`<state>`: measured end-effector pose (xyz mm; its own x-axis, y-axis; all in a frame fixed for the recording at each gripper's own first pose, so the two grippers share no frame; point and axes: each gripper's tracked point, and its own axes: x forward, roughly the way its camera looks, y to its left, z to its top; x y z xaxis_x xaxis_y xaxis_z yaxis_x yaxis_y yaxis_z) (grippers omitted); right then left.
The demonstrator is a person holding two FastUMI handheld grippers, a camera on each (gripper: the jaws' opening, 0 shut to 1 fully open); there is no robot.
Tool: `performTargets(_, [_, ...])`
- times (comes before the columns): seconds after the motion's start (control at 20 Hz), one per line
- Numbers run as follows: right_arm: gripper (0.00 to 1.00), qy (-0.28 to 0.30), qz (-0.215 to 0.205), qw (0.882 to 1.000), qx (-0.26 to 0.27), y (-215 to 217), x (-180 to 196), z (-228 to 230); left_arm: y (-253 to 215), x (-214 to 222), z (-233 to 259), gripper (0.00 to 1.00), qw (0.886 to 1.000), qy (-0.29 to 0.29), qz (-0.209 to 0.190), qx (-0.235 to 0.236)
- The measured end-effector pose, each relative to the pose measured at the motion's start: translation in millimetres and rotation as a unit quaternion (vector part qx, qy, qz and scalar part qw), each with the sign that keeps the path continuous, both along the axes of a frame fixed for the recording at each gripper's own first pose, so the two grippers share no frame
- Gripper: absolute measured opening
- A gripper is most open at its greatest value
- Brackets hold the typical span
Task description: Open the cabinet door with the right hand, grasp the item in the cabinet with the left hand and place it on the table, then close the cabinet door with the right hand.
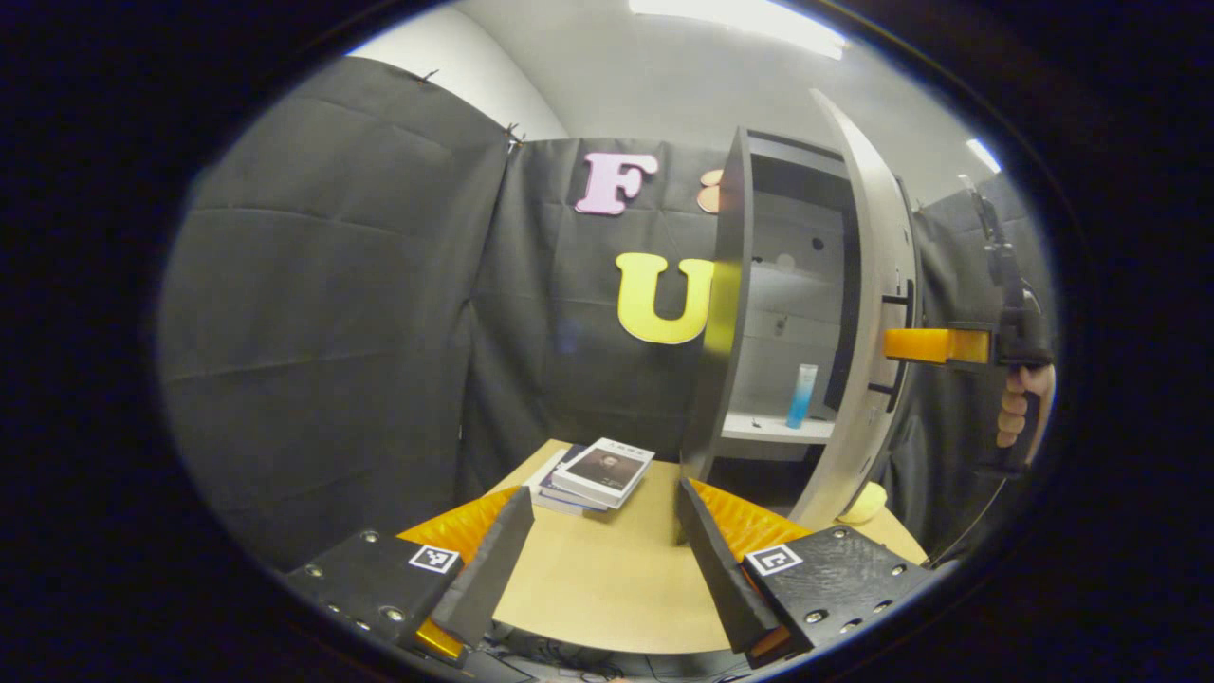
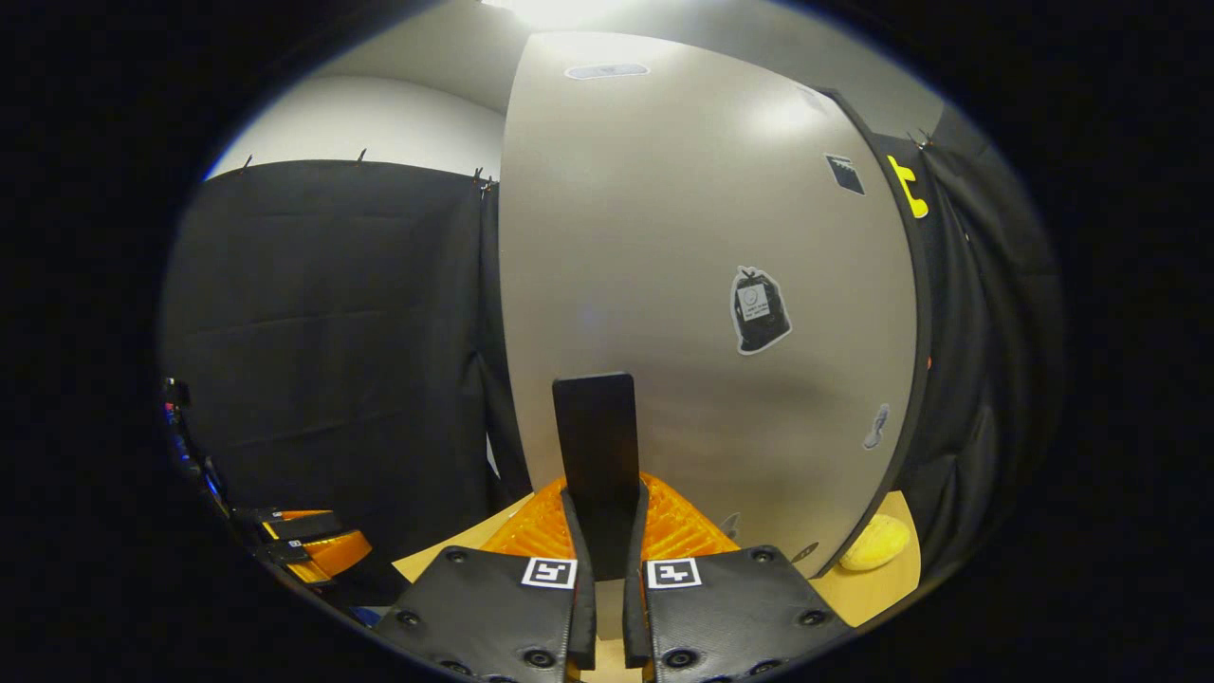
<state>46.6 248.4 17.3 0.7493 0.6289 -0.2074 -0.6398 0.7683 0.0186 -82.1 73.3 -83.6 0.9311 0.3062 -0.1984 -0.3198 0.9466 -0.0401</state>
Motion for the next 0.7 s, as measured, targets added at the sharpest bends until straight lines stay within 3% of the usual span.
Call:
performTargets(0.05, [0.10, 0.002, -0.003, 1.000, 0.000, -4, -1, -1, -4, 6, 0, 0.91, 1.000, 0.001, -0.009, 0.002])
performTargets(0.25, [0.13, 0.006, -0.024, 1.000, 0.004, -18, -1, -3, -29, 34, -2, 0.91, 0.999, 0.003, -0.049, 0.001])
performTargets(0.3, [0.09, 0.007, -0.030, 1.000, 0.006, -21, -2, -2, -36, 41, -3, 0.91, 0.998, 0.004, -0.060, -0.002])
performTargets(0.4, [0.13, 0.011, -0.043, 0.999, 0.012, -30, -3, -2, -49, 55, -5, 0.91, 0.997, 0.006, -0.082, -0.005])
performTargets(0.65, [0.09, 0.009, -0.088, 0.996, 0.015, -47, -5, -2, -81, 85, -9, 0.91, 0.991, 0.011, -0.133, -0.001])
performTargets(0.7, [0.12, 0.006, -0.097, 0.995, 0.014, -51, -5, -1, -87, 90, -10, 0.91, 0.990, 0.012, -0.142, -0.002])
